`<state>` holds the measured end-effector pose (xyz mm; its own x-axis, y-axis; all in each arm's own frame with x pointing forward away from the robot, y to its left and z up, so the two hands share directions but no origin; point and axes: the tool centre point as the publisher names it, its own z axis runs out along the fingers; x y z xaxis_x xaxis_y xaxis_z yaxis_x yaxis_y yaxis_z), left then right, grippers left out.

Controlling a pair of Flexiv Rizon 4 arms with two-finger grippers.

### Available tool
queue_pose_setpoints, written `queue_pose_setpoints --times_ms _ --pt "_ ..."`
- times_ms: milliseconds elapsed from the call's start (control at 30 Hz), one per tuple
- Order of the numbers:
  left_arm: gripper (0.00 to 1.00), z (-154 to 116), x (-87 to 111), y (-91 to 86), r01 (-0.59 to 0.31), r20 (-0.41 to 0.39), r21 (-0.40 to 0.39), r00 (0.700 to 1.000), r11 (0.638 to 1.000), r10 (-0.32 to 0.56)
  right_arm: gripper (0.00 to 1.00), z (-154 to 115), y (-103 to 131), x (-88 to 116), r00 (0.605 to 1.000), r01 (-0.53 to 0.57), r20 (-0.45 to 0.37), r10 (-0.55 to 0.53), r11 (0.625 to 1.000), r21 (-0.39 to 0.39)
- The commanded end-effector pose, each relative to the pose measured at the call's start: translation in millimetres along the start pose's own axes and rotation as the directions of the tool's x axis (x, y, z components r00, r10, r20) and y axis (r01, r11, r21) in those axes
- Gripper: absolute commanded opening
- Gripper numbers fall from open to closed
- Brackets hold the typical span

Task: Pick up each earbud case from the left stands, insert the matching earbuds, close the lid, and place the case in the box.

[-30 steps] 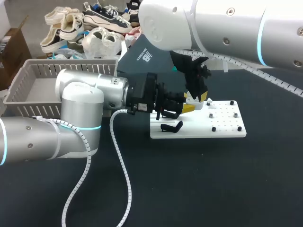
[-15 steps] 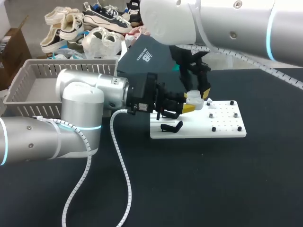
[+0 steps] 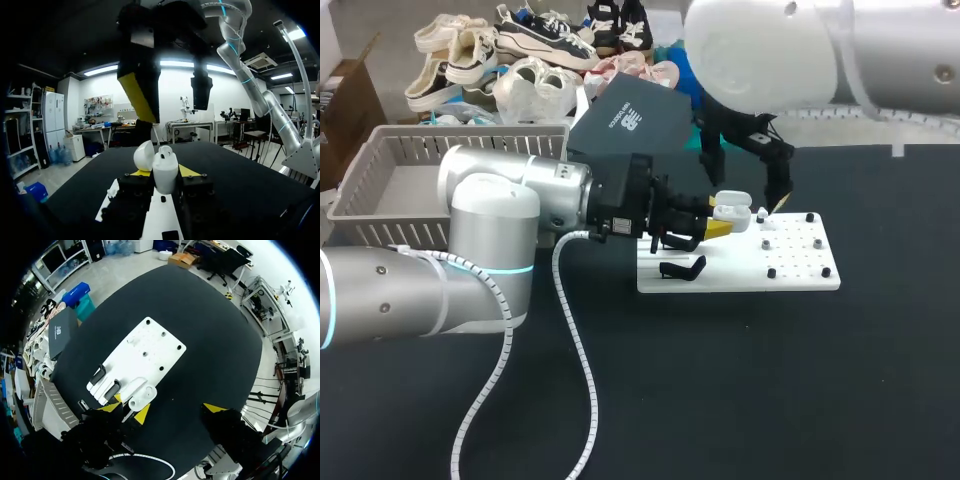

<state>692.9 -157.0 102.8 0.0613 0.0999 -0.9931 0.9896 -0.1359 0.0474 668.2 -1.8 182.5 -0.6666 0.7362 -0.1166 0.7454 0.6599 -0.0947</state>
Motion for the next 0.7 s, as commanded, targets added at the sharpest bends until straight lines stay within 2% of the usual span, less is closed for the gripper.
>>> queue_pose_setpoints --times_ms 33,267,500,700 --pt "0.00 0 -0.1 -0.2 -0.001 -0.001 -0.002 1.000 1.000 0.001 1.00 -4 -39 3 0.990 0.138 0.080 -0.113 0.867 -0.479" --pt "0.00 0 -0.1 -0.2 -0.001 -0.001 -0.002 1.000 1.000 0.001 1.00 0 -53 -10 0.965 0.262 0.148 -0.217 0.815 -0.517" --pt "0.00 0 -0.1 -0.2 -0.001 -0.001 -0.002 1.000 1.000 0.001 1.00 8 -65 -28 0.945 0.327 0.161 -0.286 0.782 -0.530" --pt "0.00 0 -0.1 -0.2 -0.001 -0.001 -0.002 1.000 1.000 0.001 1.00 8 -71 -36 0.938 0.342 0.150 -0.313 0.758 -0.556"
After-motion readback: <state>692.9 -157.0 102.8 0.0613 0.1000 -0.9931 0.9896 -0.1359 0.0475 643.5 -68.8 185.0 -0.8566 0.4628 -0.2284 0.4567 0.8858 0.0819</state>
